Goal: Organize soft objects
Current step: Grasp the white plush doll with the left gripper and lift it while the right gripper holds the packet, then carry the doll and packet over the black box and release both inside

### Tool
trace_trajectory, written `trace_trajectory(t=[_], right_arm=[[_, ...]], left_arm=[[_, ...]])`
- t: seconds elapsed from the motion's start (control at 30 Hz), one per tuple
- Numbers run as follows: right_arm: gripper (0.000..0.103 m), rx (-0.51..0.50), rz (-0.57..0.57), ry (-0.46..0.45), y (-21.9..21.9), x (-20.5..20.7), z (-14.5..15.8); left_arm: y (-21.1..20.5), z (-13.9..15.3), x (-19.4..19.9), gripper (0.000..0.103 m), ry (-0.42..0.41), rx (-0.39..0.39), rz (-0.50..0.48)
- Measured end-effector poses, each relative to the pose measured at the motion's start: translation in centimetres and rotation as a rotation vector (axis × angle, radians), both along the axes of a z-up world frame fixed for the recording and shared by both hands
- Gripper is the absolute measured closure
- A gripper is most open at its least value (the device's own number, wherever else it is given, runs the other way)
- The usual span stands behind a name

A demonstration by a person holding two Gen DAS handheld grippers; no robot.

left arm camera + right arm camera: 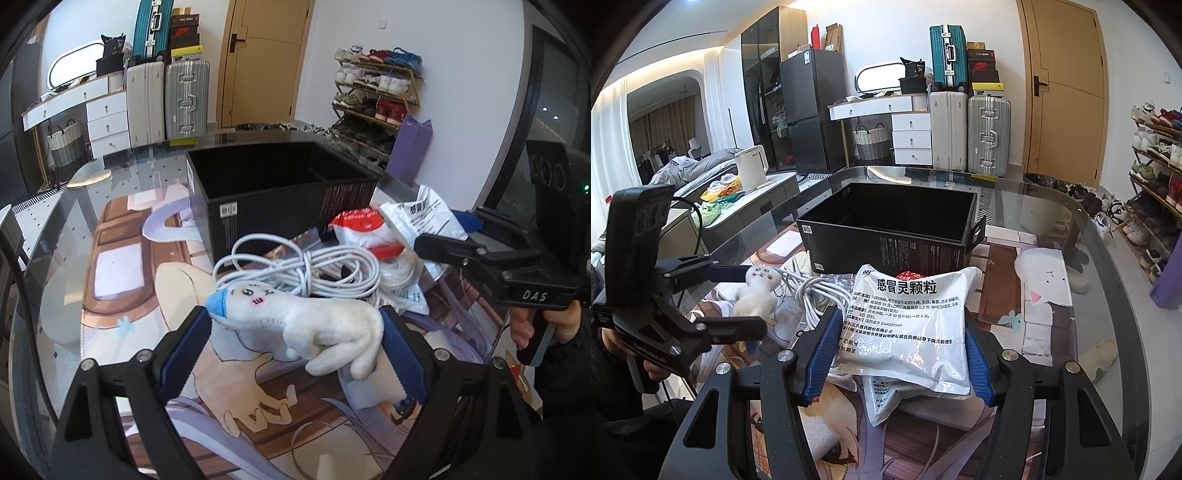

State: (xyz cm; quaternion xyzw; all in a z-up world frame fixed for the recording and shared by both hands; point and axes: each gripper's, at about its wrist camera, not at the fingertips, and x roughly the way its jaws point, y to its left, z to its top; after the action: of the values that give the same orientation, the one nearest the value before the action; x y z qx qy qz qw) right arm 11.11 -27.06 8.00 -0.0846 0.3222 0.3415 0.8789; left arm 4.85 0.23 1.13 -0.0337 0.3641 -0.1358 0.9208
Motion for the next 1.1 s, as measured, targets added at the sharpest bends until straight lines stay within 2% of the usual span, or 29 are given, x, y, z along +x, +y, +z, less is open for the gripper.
trace_trajectory(t=[0.43, 1.1], right_arm=[[0.04, 0.009, 0.011, -0.014, 0.2, -0.3, 0.1], [0.04, 0.013, 0.033, -0.056, 2.1, 1.7, 1.7]], left_arm=[[0.3, 2.3, 0.1, 0.013, -0.07, 0.016, 0.054], [0.6, 3.9, 3.9, 0.013, -0.131, 0.018, 0.115]])
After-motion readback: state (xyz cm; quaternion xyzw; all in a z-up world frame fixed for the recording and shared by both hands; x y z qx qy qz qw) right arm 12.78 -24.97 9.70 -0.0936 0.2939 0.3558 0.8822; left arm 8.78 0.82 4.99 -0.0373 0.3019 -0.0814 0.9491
